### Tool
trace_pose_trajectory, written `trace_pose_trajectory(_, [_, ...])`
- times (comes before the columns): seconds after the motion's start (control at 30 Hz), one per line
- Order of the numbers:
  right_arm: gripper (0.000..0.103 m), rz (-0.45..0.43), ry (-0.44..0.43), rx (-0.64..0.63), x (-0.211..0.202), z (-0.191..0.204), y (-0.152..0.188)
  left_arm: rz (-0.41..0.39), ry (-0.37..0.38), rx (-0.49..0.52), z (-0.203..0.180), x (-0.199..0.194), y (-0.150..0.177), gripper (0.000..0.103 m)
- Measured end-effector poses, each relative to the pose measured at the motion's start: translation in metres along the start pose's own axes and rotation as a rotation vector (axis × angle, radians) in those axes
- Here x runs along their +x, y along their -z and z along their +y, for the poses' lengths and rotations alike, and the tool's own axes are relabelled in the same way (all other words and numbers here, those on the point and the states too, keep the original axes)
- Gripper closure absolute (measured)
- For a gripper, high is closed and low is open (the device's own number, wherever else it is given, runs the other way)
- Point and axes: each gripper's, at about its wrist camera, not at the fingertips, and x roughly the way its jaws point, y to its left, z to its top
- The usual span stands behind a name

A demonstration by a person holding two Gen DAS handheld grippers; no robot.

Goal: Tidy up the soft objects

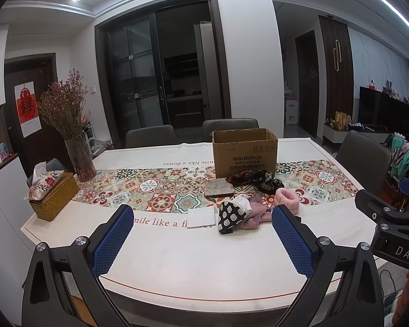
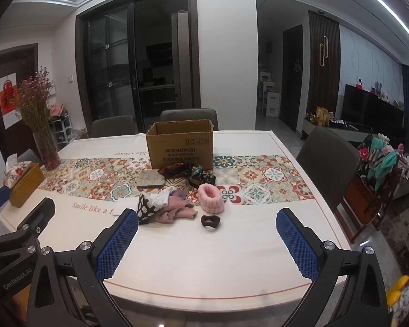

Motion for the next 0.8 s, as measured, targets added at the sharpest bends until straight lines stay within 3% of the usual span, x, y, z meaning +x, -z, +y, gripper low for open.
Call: trace_pose_trajectory(0.8, [0.001,0.042,0.008,0.016,0.025,-0.001,0.000,0.031,0.024,0.021,-0.002,0.019,-0.003,0.000])
